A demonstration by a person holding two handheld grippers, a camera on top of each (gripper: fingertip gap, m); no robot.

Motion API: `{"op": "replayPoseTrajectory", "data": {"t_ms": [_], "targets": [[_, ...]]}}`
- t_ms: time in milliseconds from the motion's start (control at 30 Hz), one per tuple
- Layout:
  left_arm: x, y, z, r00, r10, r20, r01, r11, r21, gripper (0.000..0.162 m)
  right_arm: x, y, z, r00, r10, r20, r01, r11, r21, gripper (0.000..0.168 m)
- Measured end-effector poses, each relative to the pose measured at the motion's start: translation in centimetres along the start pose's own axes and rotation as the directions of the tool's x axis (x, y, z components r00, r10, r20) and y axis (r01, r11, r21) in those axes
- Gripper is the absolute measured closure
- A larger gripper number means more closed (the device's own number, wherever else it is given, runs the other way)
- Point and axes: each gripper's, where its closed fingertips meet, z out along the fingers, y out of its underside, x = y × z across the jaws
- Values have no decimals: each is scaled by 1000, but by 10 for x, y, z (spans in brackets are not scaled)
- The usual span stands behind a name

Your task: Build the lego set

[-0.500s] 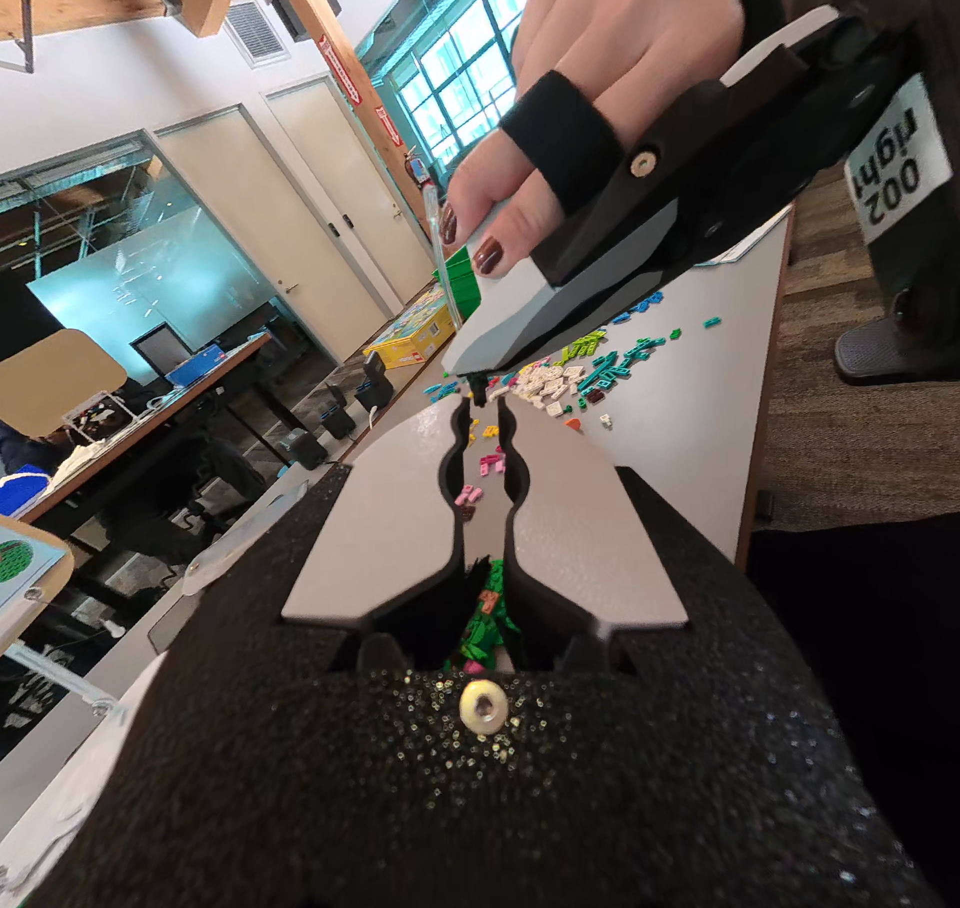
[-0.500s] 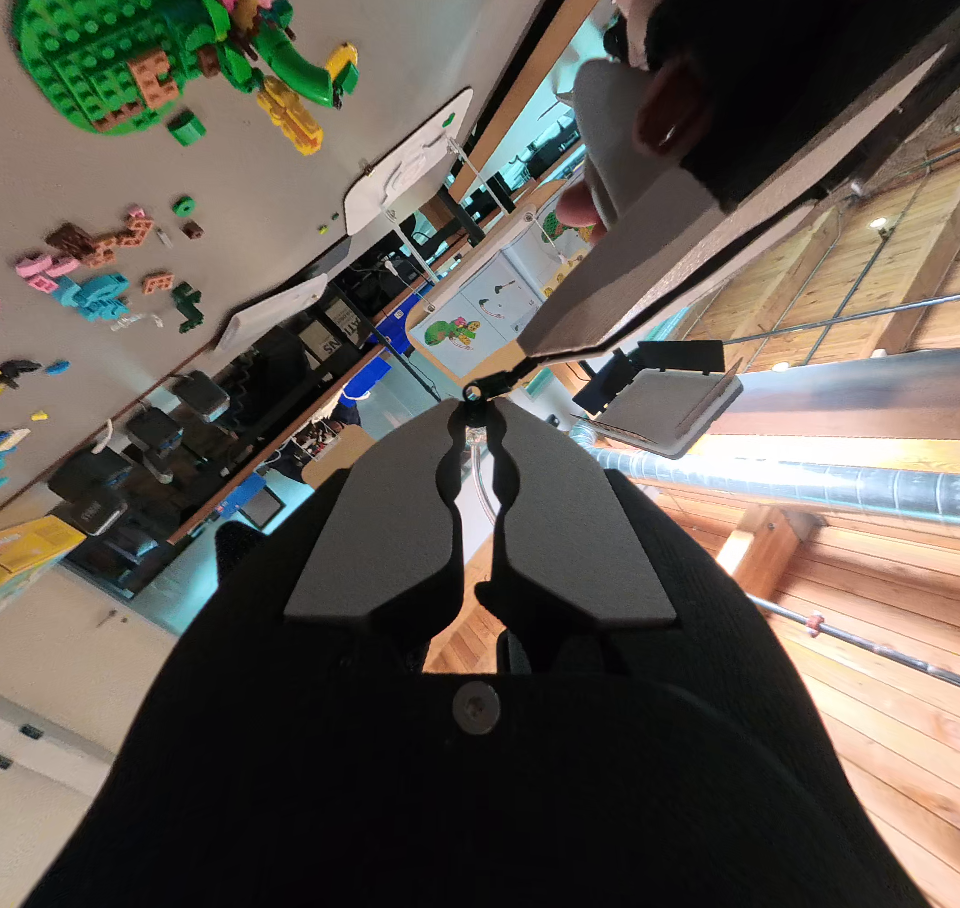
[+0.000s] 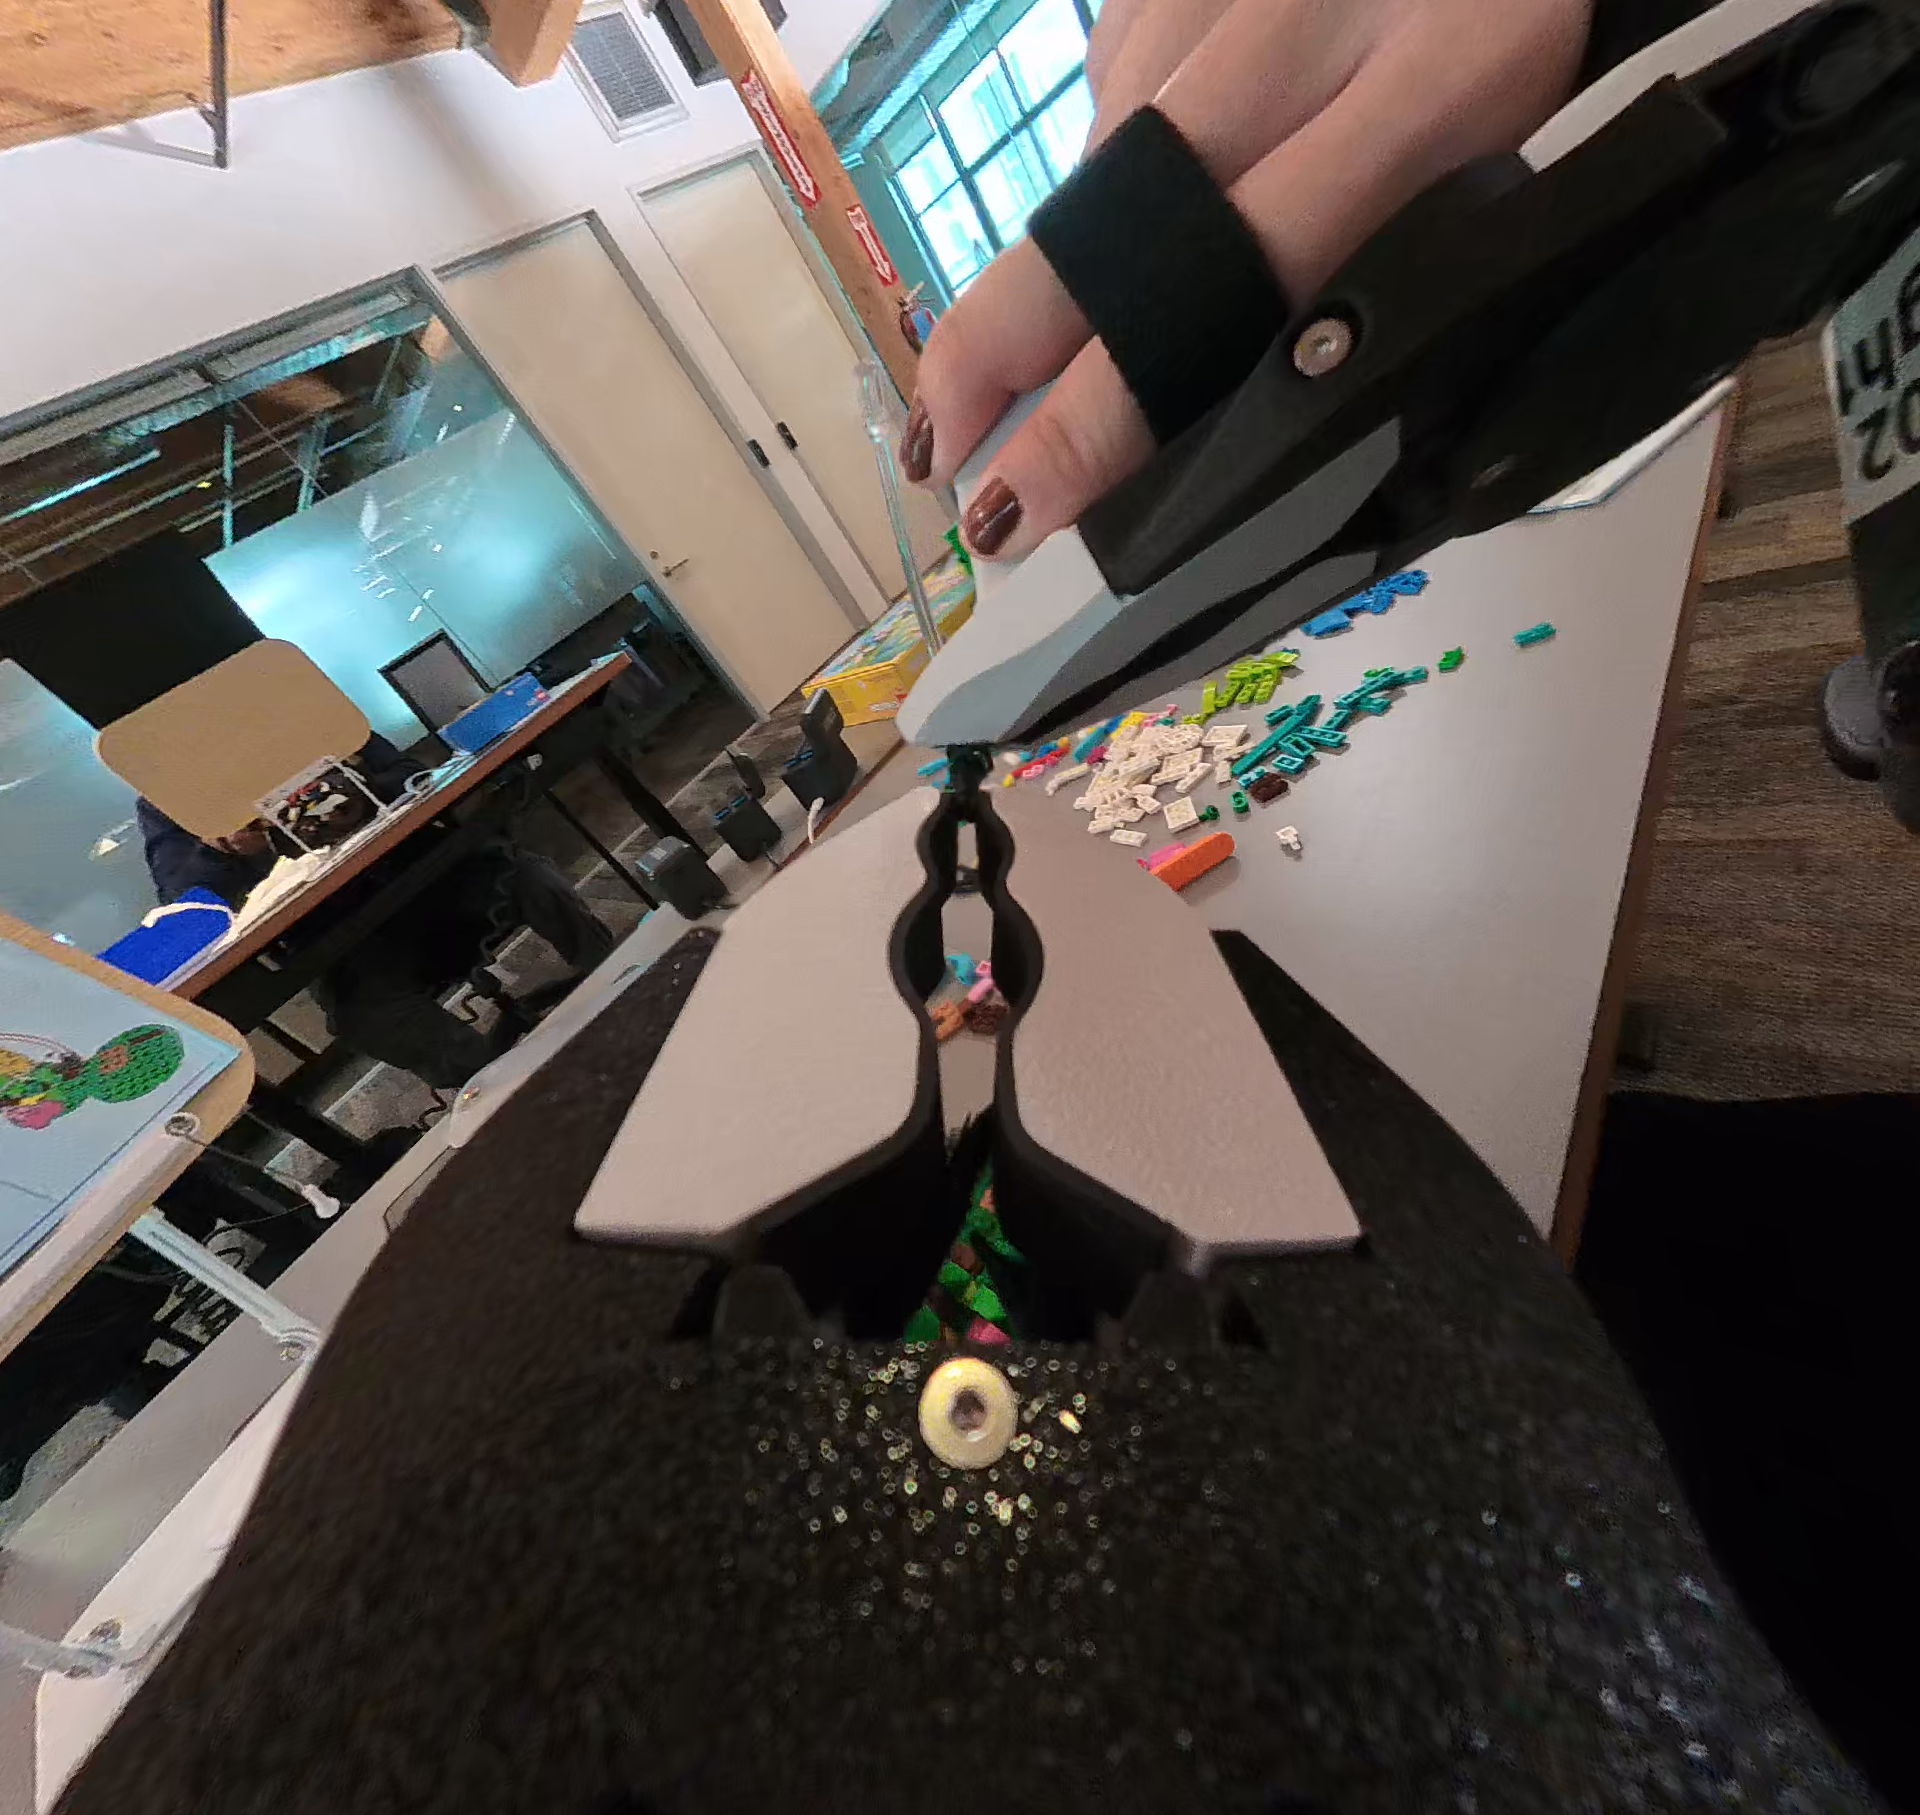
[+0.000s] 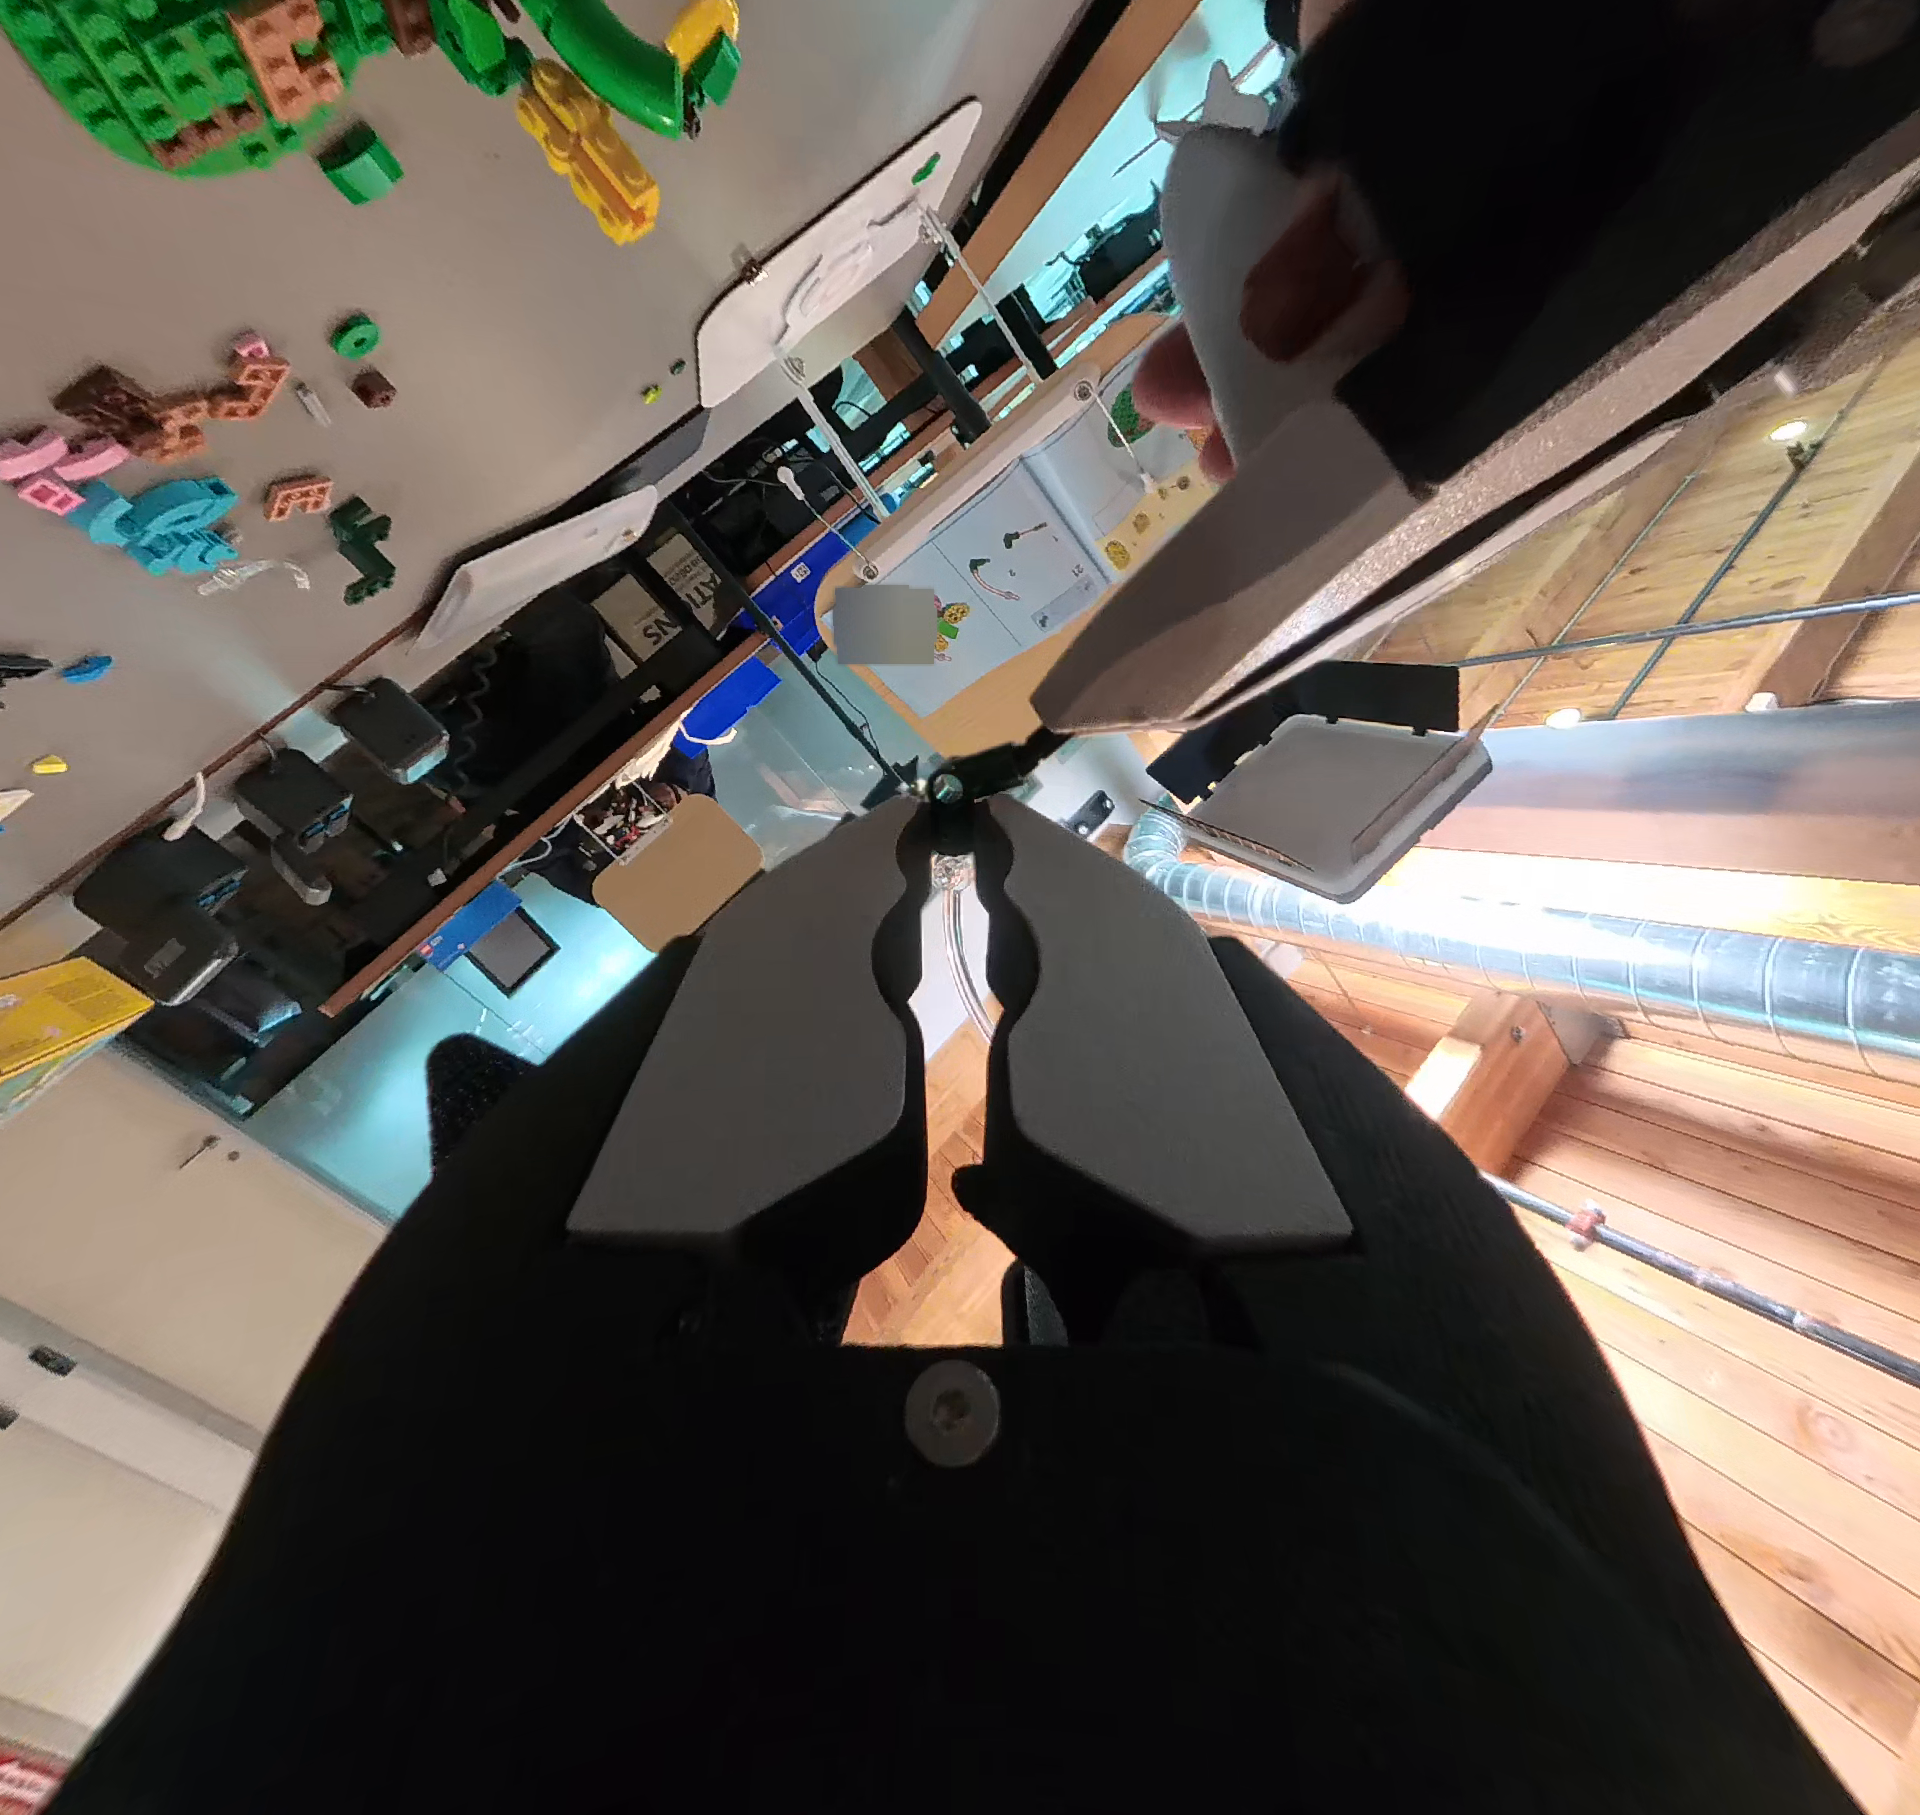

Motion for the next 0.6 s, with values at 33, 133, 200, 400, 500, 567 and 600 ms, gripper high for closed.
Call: {"op": "replayPoseTrajectory", "data": {"t_ms": [33,133,200,400,500,567,600], "targets": [[-1,0,0,1000,2,10,-2,1000,3,159,1,1,1,1000,-6,-8,6,1000,-4,163],[-2,-1,0,999,13,37,-13,1000,13,159,2,2,2,1000,-16,-13,16,1000,-13,163],[-3,-1,0,998,10,55,-11,1000,16,159,3,3,3,999,-33,-22,32,999,-24,163],[-4,2,3,995,-44,89,45,999,-3,159,4,7,5,975,-211,-67,206,976,-72,164],[-3,5,5,994,-78,77,80,996,-31,159,2,5,7,944,-315,-99,309,949,-68,164],[-1,8,6,993,-103,66,106,993,-46,159,0,3,8,937,-337,-90,333,941,-56,164],[-1,8,6,992,-110,66,113,992,-47,160,-1,3,9,935,-346,-82,343,938,-53,164]]}}
